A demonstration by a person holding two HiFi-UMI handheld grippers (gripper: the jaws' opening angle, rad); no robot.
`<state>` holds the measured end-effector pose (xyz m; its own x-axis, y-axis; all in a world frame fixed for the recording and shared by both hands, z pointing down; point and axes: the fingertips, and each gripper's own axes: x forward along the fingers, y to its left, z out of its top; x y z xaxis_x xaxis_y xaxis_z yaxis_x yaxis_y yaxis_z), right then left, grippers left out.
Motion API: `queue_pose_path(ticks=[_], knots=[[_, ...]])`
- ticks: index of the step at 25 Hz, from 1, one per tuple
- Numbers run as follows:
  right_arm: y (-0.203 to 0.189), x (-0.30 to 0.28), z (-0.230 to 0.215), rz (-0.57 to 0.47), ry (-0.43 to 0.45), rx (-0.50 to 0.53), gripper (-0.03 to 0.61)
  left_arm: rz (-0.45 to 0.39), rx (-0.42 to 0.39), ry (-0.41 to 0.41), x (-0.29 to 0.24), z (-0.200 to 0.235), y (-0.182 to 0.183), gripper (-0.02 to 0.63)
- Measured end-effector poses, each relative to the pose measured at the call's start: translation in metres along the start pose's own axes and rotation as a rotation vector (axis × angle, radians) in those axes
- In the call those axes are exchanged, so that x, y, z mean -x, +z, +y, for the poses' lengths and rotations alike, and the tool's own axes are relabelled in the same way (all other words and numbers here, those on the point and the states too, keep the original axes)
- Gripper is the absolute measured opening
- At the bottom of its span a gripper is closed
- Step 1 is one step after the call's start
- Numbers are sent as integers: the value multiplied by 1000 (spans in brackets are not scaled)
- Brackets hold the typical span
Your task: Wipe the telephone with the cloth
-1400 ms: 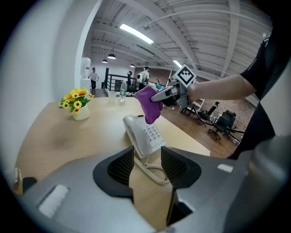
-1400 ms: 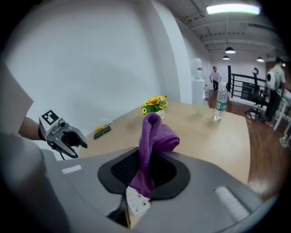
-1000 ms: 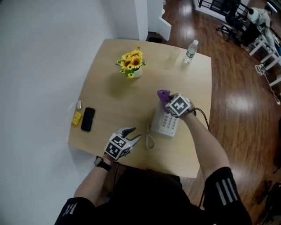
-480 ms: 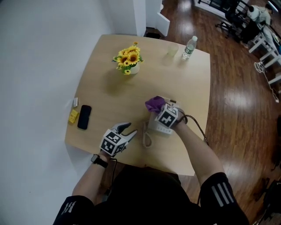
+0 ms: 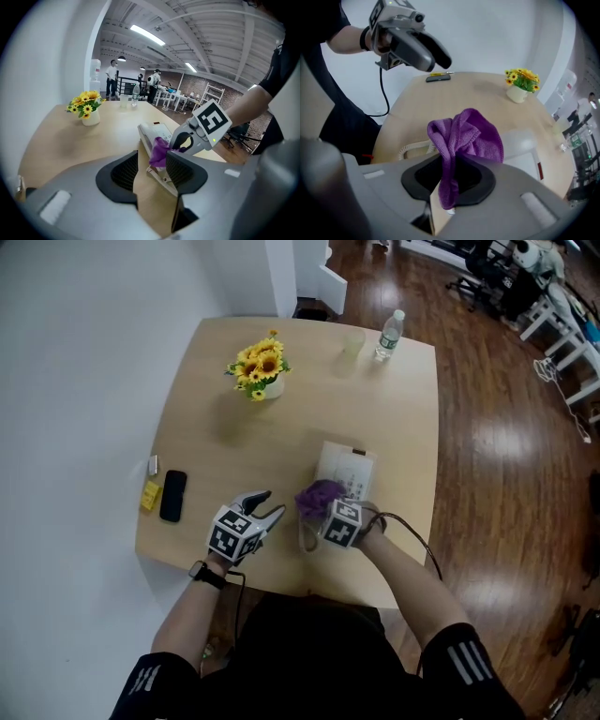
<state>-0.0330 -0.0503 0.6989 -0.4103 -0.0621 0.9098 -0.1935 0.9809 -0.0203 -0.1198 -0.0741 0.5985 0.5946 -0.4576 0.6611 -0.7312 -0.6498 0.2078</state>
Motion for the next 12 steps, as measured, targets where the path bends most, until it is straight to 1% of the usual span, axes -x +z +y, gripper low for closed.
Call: queue_pose_path(ticks=[6, 9, 12], knots=[[-20, -15, 34, 51, 70, 25, 67, 39, -8, 10, -11, -2, 6, 181], [-23, -11, 43, 32, 94, -1, 66, 83, -6, 20, -20, -2, 7, 186], [-23, 1, 47, -14, 101, -41, 67, 106, 2, 36, -33, -3, 16, 190]])
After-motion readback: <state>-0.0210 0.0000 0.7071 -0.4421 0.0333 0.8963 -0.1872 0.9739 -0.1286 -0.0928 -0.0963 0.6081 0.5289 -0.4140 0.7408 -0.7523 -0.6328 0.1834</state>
